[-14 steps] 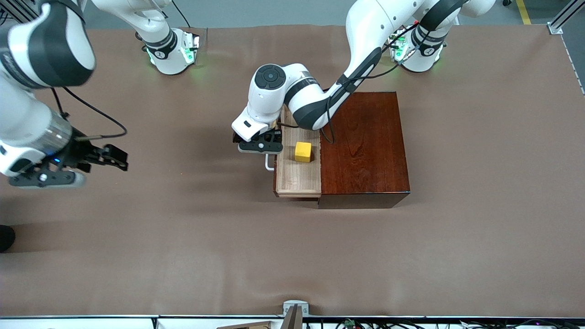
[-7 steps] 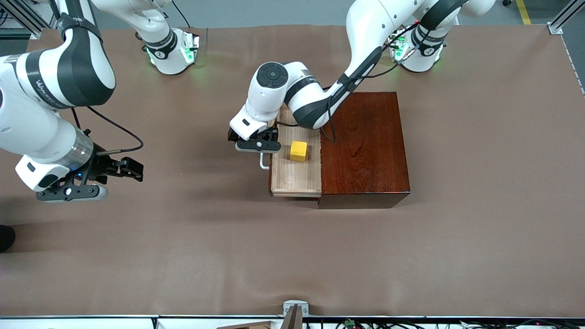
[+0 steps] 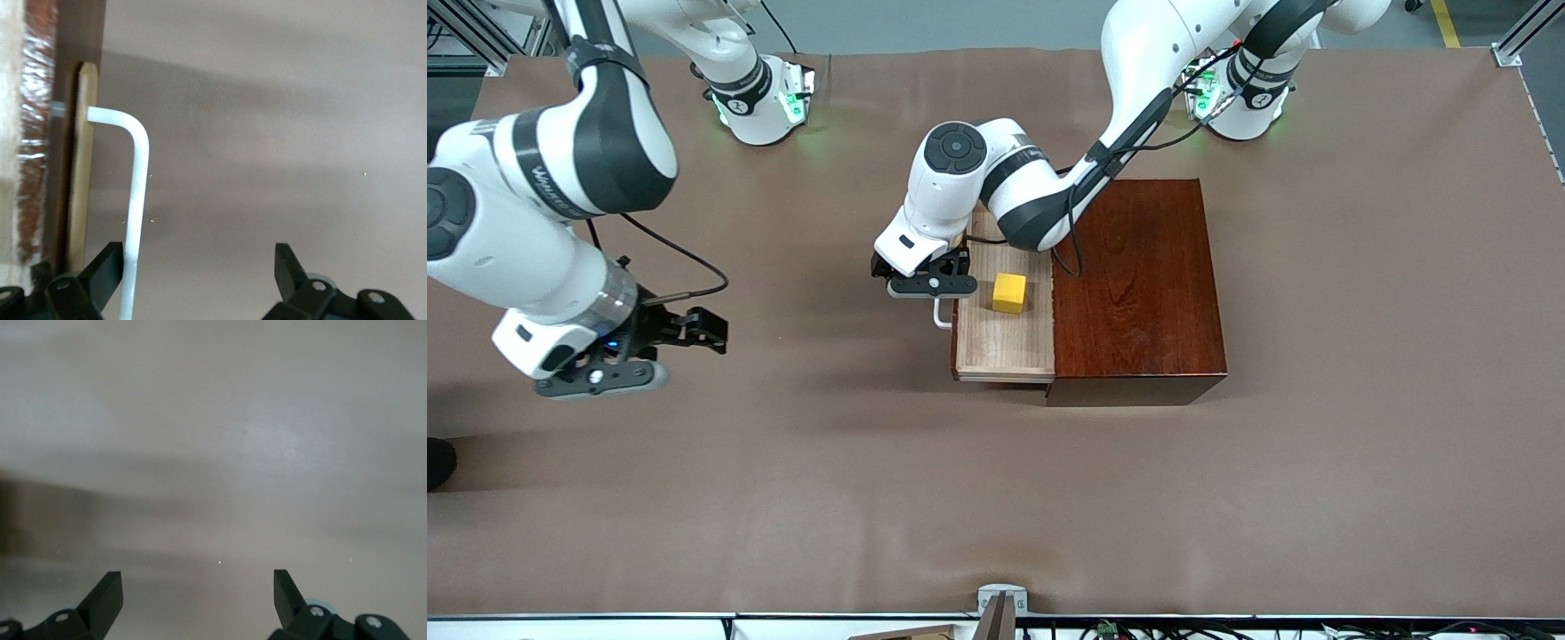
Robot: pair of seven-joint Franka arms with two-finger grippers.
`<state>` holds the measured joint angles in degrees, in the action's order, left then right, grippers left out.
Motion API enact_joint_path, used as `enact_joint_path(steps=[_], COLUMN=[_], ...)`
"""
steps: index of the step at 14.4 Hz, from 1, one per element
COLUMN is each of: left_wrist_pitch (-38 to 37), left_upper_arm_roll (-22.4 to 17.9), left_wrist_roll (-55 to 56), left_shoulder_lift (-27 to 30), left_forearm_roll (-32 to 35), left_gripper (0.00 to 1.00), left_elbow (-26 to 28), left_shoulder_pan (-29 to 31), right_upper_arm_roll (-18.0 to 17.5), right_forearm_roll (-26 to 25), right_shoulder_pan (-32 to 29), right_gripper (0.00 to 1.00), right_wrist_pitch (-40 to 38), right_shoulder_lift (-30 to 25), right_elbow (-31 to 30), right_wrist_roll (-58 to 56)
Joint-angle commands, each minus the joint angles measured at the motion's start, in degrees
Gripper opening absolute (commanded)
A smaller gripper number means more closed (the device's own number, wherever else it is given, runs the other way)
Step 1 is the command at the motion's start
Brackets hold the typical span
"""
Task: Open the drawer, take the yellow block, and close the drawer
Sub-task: 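Pull the drawer open with the left gripper while the right gripper approaches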
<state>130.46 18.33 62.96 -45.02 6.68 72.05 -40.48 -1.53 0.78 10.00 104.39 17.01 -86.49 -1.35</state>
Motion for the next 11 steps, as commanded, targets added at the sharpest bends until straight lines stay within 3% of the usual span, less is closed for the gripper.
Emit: enact_joint_path(steps=[1, 5, 8, 11], left_wrist_pitch=[-5.55, -8.36, -15.91, -28.55], left_upper_arm_roll=[-2.85, -2.78, -3.12, -3.04], left_wrist_roll=[2.08, 2.08, 1.55, 0.15], left_shoulder_lift=[4.5, 5.29, 12.74, 20.04], left_forearm_roll=[-1.5, -1.67, -2.02, -2.02], left_gripper=[1.0, 1.0, 1.0, 1.0], left_elbow=[0.81, 0.81, 0.98, 1.86], left_shoulder_pan=[-1.0, -0.83, 2.49, 8.12], right_upper_arm_roll=[0.38, 0.3, 0.21, -0.05], right_forearm_roll=[0.81, 0.98, 3.25, 5.64], right_shoulder_pan=[1.78, 2.3, 3.44, 5.81], right_gripper=[1.0, 1.0, 1.0, 1.0], right_wrist_pitch=[-0.24, -0.42, -0.59, -0.77], right_shoulder_lift=[0.92, 0.92, 0.92, 0.92], right_elbow=[0.89, 0.71, 0.45, 0.27], right_wrist_roll=[-10.49, -11.13, -11.3, -15.23])
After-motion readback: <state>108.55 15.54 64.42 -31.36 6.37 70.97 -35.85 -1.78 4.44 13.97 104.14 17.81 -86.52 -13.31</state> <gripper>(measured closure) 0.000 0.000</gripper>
